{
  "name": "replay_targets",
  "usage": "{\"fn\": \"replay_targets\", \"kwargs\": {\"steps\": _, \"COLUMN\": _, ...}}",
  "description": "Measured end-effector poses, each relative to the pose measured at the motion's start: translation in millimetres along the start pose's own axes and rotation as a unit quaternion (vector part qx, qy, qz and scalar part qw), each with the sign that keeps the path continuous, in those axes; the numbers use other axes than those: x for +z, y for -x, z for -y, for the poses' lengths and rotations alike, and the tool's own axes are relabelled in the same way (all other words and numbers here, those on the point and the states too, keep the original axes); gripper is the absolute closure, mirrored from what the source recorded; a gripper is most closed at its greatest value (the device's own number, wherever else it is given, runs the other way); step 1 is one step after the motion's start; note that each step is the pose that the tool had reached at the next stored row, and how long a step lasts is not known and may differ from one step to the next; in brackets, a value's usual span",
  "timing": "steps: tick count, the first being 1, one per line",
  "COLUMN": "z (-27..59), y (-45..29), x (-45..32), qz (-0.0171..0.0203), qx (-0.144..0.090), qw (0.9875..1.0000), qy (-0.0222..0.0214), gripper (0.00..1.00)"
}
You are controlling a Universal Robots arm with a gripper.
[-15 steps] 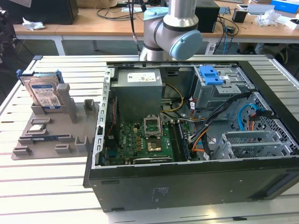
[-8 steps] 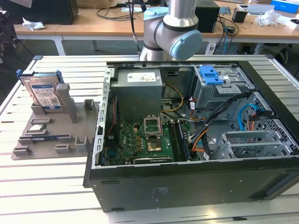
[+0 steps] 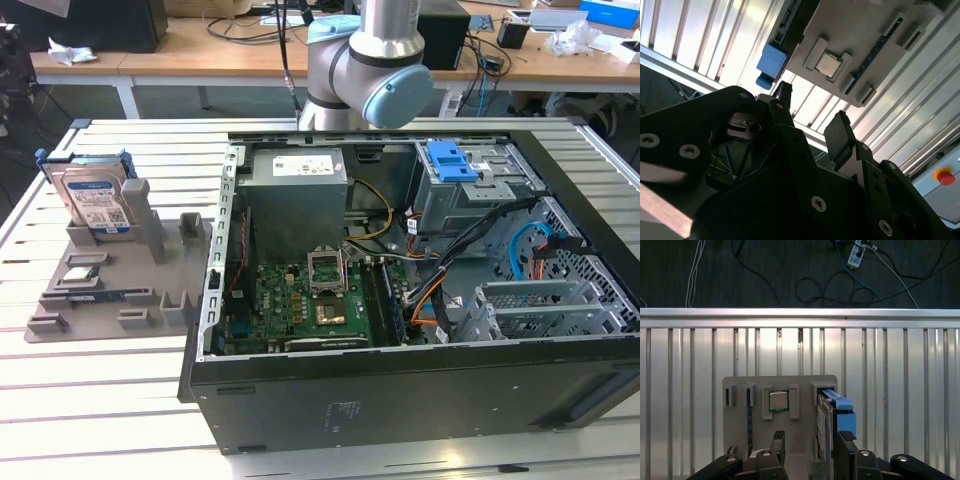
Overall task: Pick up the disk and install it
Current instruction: 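Pick up the disk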
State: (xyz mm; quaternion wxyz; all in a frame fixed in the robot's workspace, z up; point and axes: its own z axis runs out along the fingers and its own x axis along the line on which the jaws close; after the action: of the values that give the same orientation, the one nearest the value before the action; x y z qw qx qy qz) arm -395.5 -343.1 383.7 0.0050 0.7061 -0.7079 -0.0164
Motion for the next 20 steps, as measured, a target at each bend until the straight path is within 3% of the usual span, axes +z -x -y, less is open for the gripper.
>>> {"fn": "replay_targets", "kwargs": {"steps": 20, "z": 0.2, "y": 2.1, "x": 3.3, "qz": 0.0, "qx": 0.0, "qw": 1.0, "qy": 0.0, "gripper": 0.46}}
